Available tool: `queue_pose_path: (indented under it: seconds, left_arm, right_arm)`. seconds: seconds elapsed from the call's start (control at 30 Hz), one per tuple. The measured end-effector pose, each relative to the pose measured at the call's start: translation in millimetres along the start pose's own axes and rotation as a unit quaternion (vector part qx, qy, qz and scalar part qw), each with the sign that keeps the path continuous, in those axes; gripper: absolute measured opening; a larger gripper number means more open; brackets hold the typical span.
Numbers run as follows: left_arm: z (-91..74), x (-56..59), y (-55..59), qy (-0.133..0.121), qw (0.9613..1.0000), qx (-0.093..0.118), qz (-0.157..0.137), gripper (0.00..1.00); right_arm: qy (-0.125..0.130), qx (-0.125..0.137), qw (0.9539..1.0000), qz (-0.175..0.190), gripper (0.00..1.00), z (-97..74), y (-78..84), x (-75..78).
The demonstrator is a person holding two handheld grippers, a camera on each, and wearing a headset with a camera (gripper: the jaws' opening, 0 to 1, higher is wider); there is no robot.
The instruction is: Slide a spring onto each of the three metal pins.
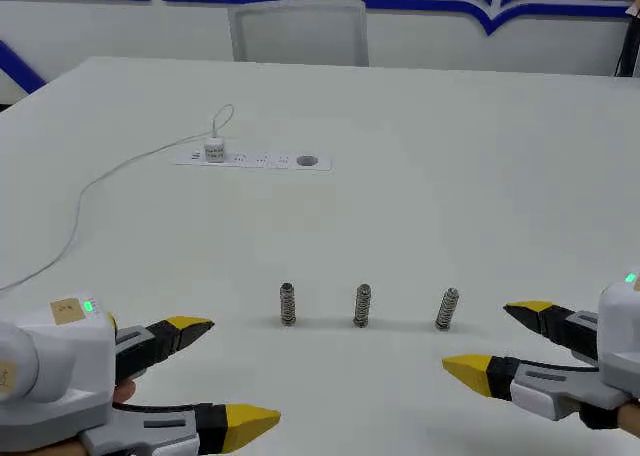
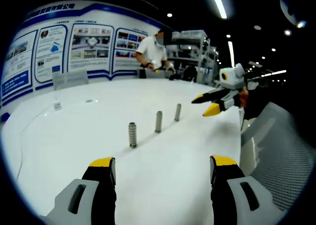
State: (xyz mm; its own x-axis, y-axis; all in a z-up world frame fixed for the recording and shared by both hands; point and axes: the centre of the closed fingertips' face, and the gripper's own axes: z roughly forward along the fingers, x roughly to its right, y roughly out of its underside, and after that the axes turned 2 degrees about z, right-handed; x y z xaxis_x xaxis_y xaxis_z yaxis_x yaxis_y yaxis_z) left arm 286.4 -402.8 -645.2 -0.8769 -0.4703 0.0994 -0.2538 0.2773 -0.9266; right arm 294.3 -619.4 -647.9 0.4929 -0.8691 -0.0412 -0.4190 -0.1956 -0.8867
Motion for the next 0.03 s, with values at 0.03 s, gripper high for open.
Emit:
queue_pose_path:
  seconds: [0.03]
  left_arm:
    - [0.2, -0.2, 0.7, 0.000, 1.0000, -0.001, 0.000, 0.80]
  right_arm:
    - [0.000, 0.000, 1.0000, 0.000, 0.65, 0.2, 0.4, 0.1]
